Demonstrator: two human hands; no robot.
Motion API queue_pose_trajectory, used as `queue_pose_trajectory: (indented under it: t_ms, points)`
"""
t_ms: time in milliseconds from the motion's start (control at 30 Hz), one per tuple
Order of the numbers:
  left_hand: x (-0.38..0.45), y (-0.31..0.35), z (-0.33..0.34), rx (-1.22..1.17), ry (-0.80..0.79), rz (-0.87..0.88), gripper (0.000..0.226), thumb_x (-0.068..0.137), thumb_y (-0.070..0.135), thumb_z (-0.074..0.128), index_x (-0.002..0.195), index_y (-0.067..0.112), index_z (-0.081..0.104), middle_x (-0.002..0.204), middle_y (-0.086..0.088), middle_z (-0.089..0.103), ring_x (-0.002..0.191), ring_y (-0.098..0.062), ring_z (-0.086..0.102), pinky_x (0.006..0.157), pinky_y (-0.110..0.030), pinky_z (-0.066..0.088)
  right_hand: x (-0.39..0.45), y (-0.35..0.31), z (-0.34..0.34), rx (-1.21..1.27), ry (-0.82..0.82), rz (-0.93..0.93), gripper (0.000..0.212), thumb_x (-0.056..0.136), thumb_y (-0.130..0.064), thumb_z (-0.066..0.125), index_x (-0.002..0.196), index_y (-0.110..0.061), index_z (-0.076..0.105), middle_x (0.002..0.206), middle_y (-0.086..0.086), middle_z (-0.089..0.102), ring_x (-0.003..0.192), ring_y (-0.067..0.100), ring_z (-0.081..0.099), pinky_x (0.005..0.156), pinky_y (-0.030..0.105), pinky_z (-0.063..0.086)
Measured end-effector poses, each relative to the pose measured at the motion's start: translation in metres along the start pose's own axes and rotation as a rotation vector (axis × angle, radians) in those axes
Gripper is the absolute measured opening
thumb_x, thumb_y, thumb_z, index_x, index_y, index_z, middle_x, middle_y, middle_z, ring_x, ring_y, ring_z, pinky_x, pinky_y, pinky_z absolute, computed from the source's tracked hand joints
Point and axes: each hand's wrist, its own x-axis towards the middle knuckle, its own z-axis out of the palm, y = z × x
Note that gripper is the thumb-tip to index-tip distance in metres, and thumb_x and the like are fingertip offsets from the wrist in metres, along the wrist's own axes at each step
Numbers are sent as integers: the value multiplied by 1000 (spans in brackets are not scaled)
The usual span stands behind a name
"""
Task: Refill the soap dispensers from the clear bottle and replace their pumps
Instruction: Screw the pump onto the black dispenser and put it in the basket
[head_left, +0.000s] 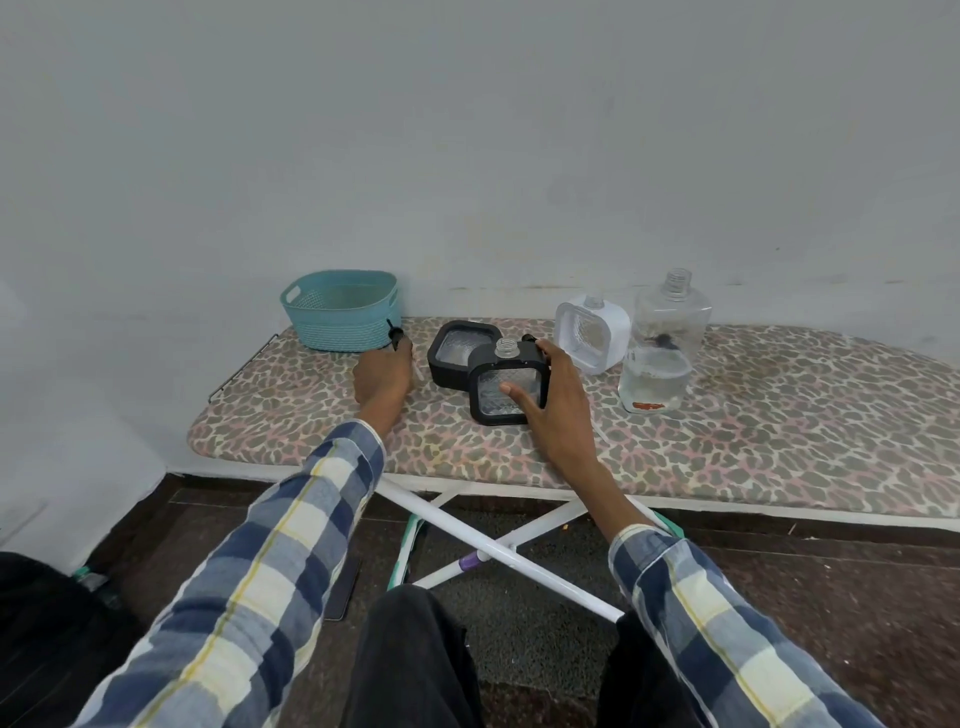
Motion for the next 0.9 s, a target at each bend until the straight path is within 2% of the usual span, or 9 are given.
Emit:
queue_pose_trajectory:
  t_ms: [67, 133, 233, 400, 533, 667, 700, 800, 900]
  points:
    - [0, 5, 2, -280, 3, -22, 51, 108, 50, 58, 80, 8, 64, 93, -15, 72, 90, -33, 69, 82, -40, 53, 0, 0, 0, -1, 3, -4, 75, 96, -61, 70, 156, -29, 38, 155, -4, 51, 142, 18, 50, 117, 38, 42]
    - [-6, 14, 5, -484, -3, -36, 47, 111, 44, 58, 74, 13, 60, 81, -9, 68, 77, -26, 65, 74, -34, 50, 0, 0, 0, -1, 3, -1, 75, 96, -60, 71, 156, -29, 39, 155, -4, 52, 142, 18, 51, 118, 42, 44]
    - [-18, 30, 13, -620, -26, 17, 44, 112, 40, 57, 75, 15, 61, 73, -2, 63, 66, -15, 58, 65, -26, 48, 0, 0, 1, 1, 2, 5, 75, 96, -60, 72, 156, -29, 39, 155, -3, 52, 141, 19, 52, 118, 44, 46]
    - [-49, 51, 35, -771, -121, 113, 38, 116, 40, 49, 86, 19, 62, 78, 1, 70, 67, -10, 59, 63, -25, 45, -2, -1, 1, -18, 13, -15, 74, 96, -62, 70, 155, -29, 39, 151, -4, 54, 137, 17, 54, 113, 36, 46]
    - [-71, 59, 50, -776, -164, 189, 39, 118, 42, 40, 102, 12, 59, 92, -2, 73, 85, -19, 65, 84, -35, 54, -1, -2, 2, -17, 17, -11, 75, 95, -63, 70, 154, -28, 39, 150, -5, 55, 136, 15, 55, 109, 28, 42]
    - [-81, 59, 53, -744, -135, 284, 36, 118, 37, 40, 127, 4, 52, 98, 0, 69, 87, -13, 66, 70, -11, 50, 0, -2, 1, -19, 21, -15, 76, 95, -63, 71, 153, -27, 40, 148, -4, 56, 134, 15, 55, 107, 26, 41]
    - [-83, 59, 52, -731, -127, 309, 36, 118, 36, 40, 130, 3, 50, 99, -1, 69, 90, -15, 66, 74, -12, 51, 0, -1, 0, -19, 22, -17, 76, 95, -64, 71, 153, -27, 41, 148, -4, 56, 134, 15, 55, 107, 26, 42]
    - [-83, 57, 48, -664, -110, 411, 33, 118, 36, 39, 129, 6, 48, 101, -4, 69, 95, -21, 69, 93, -32, 55, 0, -1, 0, -14, 25, -15, 76, 94, -65, 71, 153, -27, 41, 147, -5, 57, 133, 15, 56, 107, 28, 44]
    - [-83, 50, 45, -516, -108, 537, 36, 118, 38, 42, 133, 7, 51, 103, -2, 70, 98, -21, 73, 92, -35, 57, 0, -3, 0, -16, 26, -16, 76, 94, -66, 70, 153, -28, 41, 147, -5, 56, 133, 14, 56, 107, 26, 42]
